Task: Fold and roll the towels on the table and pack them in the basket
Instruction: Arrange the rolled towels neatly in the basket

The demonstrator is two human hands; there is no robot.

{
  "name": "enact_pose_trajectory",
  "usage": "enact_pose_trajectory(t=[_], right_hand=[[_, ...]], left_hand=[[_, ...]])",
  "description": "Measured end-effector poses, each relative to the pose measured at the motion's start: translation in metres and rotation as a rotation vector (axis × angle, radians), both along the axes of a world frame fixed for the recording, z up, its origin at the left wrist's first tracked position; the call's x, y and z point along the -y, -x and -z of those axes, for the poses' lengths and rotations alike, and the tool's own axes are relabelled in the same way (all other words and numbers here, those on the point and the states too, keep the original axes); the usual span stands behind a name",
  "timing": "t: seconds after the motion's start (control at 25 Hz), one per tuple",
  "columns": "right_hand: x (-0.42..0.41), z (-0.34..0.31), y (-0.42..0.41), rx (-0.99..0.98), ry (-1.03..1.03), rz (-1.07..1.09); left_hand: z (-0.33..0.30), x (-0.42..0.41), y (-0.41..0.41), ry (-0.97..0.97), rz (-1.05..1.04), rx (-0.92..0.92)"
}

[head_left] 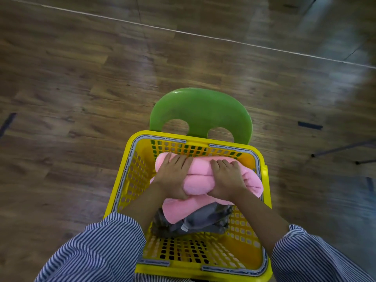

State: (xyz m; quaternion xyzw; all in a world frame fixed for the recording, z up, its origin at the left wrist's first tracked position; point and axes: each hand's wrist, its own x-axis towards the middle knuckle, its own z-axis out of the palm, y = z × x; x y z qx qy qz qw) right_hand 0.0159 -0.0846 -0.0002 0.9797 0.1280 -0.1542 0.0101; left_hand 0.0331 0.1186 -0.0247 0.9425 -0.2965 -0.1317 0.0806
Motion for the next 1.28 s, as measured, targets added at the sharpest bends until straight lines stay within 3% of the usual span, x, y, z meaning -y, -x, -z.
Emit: enact_pose_trajectory(t=[0.16,0.4,0.56,0.72,0.92,1.08,1.28], right_hand=[[0.007,0.0,0.015,0.0,-0.038,0.017],[-0.001,0.001,0.047,-0.002,-0.104,-0.056],[0.007,0.009,0.071,-0.158,0.034,-0.059],[0.023,0.017,0.093,-0.309,0.037,-0.101],[0.033,0.026,0.123,-0.433,0.034,-0.086],[0.033,0.034,0.131,-0.417,0.047,-0.058],[0.034,0.037,0.129,-0.474,0.006,-0.093]], left_hand=[[-0.008,0.008,0.01,-0.179,0.058,-0.007],[-0.012,-0.013,0.041,-0.086,0.003,-0.06],[0.0,-0.03,0.074,-0.083,-0.055,-0.083],[0.016,-0.026,0.107,-0.056,-0.097,-0.17],[0.032,-0.015,0.13,-0.127,-0.046,-0.207],[0.037,-0.011,0.128,-0.218,-0.045,-0.277],[0.035,-0.015,0.12,-0.281,0.092,-0.303]])
